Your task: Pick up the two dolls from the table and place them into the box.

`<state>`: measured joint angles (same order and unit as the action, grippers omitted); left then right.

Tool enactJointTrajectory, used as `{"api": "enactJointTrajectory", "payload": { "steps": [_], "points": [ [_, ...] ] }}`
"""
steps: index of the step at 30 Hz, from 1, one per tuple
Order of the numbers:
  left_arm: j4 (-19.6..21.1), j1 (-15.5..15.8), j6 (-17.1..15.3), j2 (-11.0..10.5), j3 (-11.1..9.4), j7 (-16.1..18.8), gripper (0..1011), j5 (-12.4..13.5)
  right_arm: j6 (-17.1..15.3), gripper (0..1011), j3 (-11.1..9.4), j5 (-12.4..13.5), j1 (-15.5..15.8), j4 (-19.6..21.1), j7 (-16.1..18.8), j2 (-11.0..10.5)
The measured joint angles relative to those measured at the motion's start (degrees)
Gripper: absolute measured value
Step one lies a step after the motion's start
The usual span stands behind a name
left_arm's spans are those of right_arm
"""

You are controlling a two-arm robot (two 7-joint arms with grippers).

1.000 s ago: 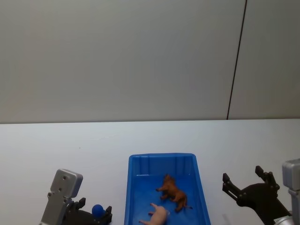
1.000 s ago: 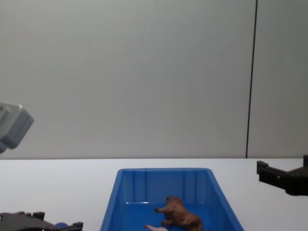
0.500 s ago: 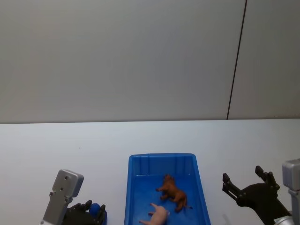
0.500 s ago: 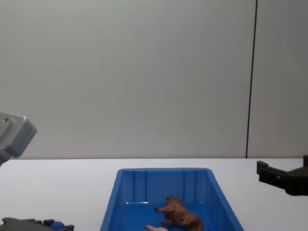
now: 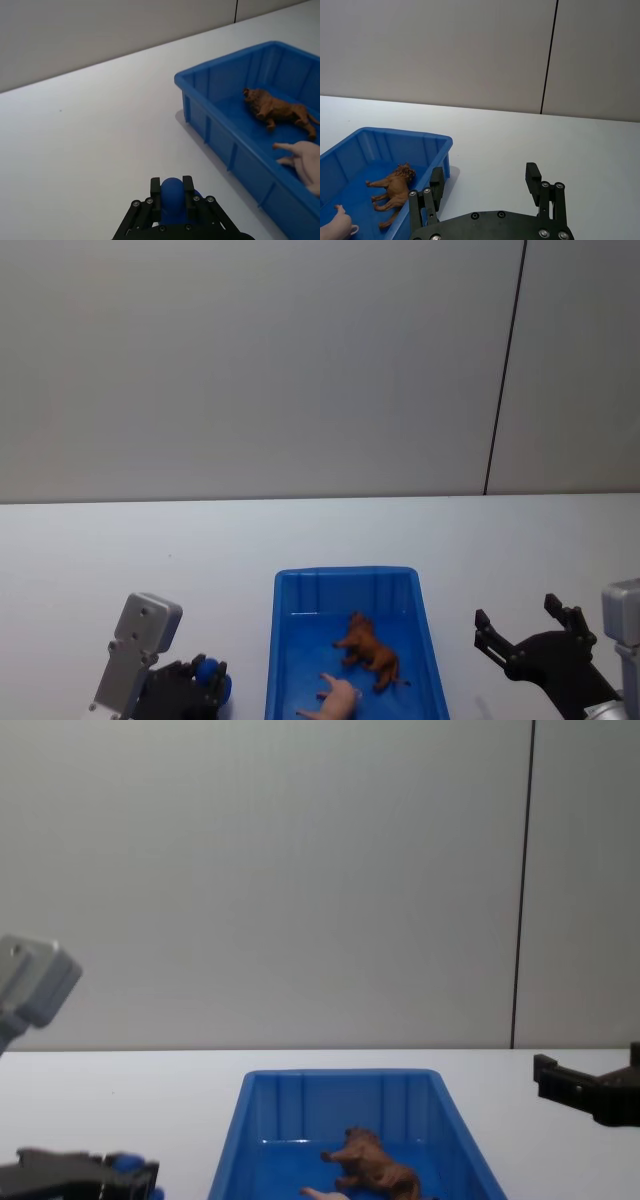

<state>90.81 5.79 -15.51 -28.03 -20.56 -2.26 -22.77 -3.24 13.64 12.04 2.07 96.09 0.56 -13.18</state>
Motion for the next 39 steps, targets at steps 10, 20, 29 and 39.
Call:
{"api": "enactJointTrajectory", "payload": {
  "steps": [10,20,29,39],
  "points": [
    [3.5,1.0,2.0,0.1,0.3,-1.6,206,2.3,0.0,1001,0.0,0.0,0.0,0.0,0.0,0.0],
    [5.3,3.5,3.9,2.0,-0.1,-6.3,159,5.0,0.0,1001,0.0,0.0,0.0,0.0,0.0,0.0],
    [4.4,6.7,5.5,5.2,-1.5,-12.0,309,6.4,0.0,1001,0.0,0.0,0.0,0.0,0.0,0.0],
    [2.6,9.1,6.6,7.8,-2.5,-15.7,639,6.9,0.0,1001,0.0,0.0,0.0,0.0,0.0,0.0]
  ]
}}
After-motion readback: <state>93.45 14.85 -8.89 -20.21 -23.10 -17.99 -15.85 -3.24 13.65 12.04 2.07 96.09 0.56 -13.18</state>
